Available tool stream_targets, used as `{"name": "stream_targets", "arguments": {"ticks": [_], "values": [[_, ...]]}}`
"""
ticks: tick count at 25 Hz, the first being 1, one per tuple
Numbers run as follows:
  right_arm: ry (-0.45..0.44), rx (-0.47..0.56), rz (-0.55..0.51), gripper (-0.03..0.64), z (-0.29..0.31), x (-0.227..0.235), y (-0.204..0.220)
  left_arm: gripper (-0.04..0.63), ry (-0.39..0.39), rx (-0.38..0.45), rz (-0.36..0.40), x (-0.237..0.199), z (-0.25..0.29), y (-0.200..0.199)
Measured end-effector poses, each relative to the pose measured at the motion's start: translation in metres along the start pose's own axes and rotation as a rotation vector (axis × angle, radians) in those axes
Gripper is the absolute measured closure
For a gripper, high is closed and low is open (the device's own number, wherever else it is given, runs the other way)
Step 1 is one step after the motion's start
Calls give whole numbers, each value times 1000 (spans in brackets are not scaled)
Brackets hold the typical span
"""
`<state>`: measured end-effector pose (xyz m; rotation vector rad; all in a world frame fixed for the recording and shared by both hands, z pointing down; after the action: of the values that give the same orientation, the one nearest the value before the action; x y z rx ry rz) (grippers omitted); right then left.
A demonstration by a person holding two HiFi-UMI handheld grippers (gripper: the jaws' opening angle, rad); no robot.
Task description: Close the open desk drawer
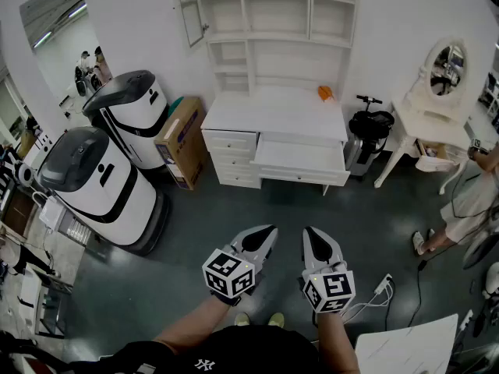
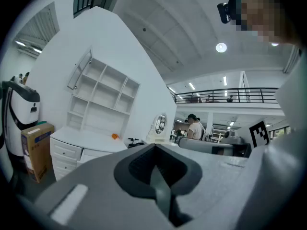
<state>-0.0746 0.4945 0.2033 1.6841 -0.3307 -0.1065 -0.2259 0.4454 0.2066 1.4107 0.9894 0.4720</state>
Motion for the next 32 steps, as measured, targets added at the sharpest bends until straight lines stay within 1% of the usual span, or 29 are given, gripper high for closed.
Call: {"name": "stream_targets", "arguments": {"ticks": [12,17,21,27,32], "values": [[2,-3,3,595,-1,4,1,595,3,-3,5,3,5,2],[-3,24,51,594,-5,10,1,595,2,-5,-7,4,7,7],[-6,18,69,592,-9,20,7,595,-13,-14,1,5,12,13],[-17,17,67,592,-13,38,8,595,-33,-9,11,12,23,19],[-13,9,73,592,-11,54,11,595,-31,-17,8,15,41,25]]}}
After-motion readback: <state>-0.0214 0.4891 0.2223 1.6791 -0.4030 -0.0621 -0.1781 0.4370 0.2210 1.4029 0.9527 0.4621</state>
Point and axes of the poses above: the fingertips, and each gripper's own axes: z forward along the fingers, x to its right, y out of its underside, the point moved 7 cm from there along -z, backward along the fingers, and after that the axes turned 13 degrees about x, right-handed, at the moved point
